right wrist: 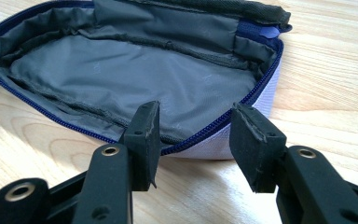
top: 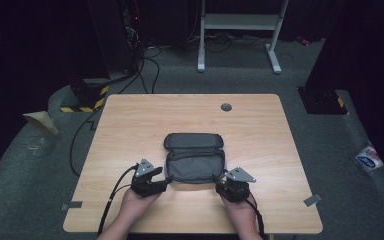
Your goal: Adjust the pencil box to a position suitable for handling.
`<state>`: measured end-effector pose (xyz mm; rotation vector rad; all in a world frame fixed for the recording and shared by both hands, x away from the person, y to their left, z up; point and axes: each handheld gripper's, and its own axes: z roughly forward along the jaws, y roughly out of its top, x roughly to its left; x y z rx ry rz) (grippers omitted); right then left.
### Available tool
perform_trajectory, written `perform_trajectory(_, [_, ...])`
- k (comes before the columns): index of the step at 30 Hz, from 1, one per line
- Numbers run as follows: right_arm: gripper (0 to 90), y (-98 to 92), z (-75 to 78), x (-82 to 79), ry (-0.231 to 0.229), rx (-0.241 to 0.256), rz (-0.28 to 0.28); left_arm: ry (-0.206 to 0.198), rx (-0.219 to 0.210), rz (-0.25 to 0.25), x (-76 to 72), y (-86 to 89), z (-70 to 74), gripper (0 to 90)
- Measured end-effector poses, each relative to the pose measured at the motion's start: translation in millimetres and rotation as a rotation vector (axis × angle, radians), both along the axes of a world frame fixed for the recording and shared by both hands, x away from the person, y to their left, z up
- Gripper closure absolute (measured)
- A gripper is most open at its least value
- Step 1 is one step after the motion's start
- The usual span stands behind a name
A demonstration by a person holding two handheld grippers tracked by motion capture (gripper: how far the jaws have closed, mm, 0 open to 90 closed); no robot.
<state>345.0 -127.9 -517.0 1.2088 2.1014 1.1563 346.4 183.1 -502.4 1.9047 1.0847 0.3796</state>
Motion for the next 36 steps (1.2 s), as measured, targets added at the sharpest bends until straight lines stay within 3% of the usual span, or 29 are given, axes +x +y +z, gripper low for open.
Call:
perform_trajectory(11, [52.8,7.4,1.7,6.0,0.007,-0.008,0.011,0.001,-0.009,0.021,3.8,2.7,-0.9,47.1])
perform_trajectory(23, [52.4,12.3,2.0,22.9,0.005,-0.022,0.022,-0.005,-0.001,0.033,16.1,3.8,-4.2,52.4])
perform_trajectory(36, [52.1,7.5,2.6,18.0,-0.012,0.024,0.018,-0.029,-0.032,0.035,13.5,5.7,-2.3,49.2])
